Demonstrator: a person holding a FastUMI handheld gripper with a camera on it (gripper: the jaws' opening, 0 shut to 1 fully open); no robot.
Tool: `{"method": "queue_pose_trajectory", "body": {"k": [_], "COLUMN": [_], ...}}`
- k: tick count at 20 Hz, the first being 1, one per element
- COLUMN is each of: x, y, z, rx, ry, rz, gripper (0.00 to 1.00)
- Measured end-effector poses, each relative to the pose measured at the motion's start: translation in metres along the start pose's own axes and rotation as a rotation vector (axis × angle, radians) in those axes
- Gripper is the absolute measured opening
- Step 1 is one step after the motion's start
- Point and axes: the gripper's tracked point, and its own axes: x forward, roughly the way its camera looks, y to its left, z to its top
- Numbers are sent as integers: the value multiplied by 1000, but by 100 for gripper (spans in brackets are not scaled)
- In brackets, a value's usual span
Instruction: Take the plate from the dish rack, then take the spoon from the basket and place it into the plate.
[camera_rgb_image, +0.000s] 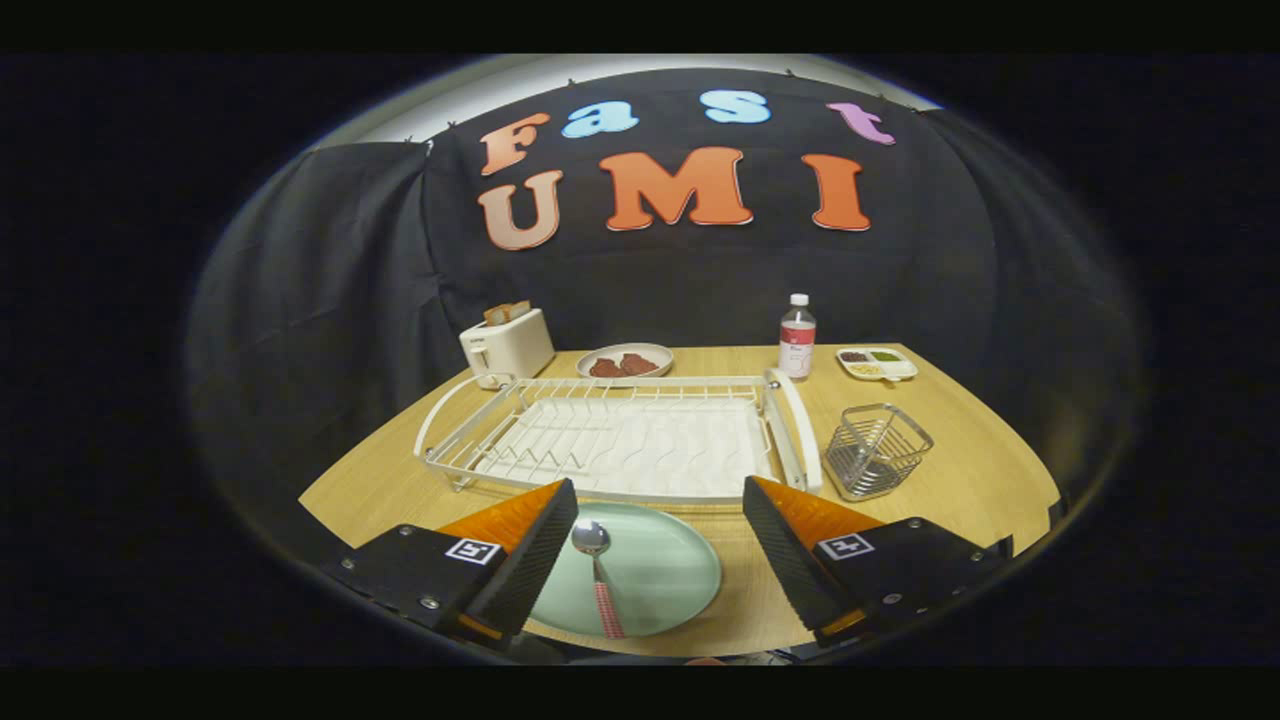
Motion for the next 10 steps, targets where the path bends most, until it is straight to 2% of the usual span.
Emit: {"method": "queue_pose_trajectory", "body": {"k": [6,10], "x": [-22,-45], "y": [-55,-90], "z": [72,114], "rx": [30,-5], "ry": [-125,-217], "rz": [-98,-188], "gripper": [99,99]}}
